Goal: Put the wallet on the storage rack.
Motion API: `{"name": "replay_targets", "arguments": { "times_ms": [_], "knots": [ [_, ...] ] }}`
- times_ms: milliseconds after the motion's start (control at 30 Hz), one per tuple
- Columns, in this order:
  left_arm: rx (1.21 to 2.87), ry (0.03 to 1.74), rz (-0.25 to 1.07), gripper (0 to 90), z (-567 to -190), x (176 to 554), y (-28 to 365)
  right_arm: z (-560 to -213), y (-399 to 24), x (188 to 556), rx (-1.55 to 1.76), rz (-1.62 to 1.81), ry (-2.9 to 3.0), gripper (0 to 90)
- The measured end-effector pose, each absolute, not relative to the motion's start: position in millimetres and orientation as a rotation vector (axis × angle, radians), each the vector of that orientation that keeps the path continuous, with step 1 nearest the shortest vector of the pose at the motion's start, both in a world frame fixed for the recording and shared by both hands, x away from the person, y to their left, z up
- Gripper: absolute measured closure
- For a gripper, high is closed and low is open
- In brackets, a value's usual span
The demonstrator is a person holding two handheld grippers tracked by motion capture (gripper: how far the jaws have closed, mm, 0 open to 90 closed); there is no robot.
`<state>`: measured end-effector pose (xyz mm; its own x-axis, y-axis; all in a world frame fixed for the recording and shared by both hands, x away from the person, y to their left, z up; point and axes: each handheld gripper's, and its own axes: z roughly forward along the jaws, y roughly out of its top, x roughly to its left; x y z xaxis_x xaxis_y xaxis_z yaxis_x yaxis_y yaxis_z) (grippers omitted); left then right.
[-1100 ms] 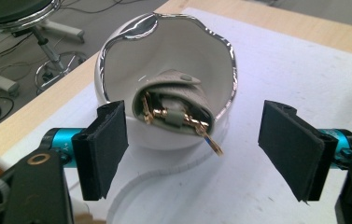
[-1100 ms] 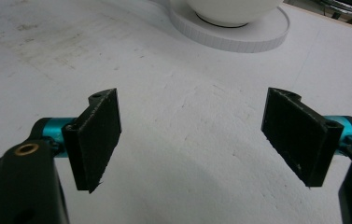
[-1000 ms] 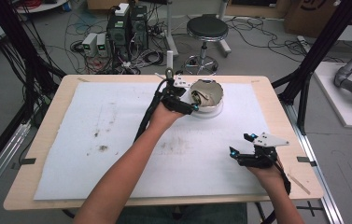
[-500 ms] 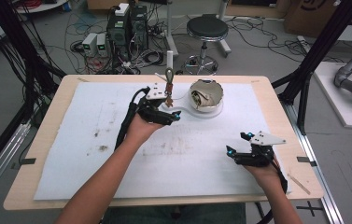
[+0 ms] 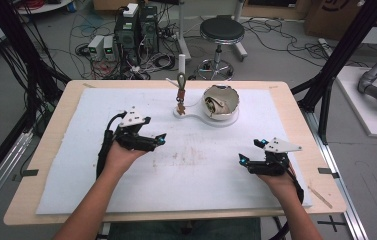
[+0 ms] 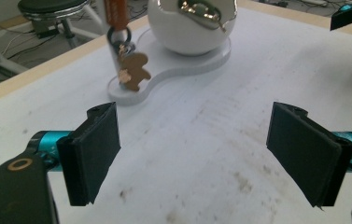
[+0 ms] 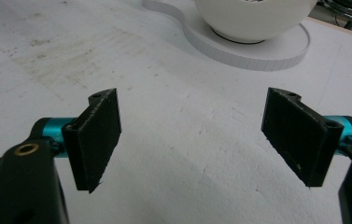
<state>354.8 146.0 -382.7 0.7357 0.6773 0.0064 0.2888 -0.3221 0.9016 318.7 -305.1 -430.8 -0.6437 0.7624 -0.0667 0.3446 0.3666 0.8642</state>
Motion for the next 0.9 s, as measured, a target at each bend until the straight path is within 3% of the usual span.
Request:
{"name": "replay_targets", "arguments": {
  "times_ms": [300,600,900],
  "knots": [
    [1.888,0.795,0.508,17.1,-391,335,185,-431,-305,322,0.953,1.21,2.169,20.3],
    [1.833,0.837,0.441,17.1,-409,318,214,-430,-308,323,0.968,1.229,2.137,20.3],
    [1.833,0.862,0.425,17.0,-427,315,225,-430,-311,327,0.972,1.24,2.121,20.3]
  ]
}}
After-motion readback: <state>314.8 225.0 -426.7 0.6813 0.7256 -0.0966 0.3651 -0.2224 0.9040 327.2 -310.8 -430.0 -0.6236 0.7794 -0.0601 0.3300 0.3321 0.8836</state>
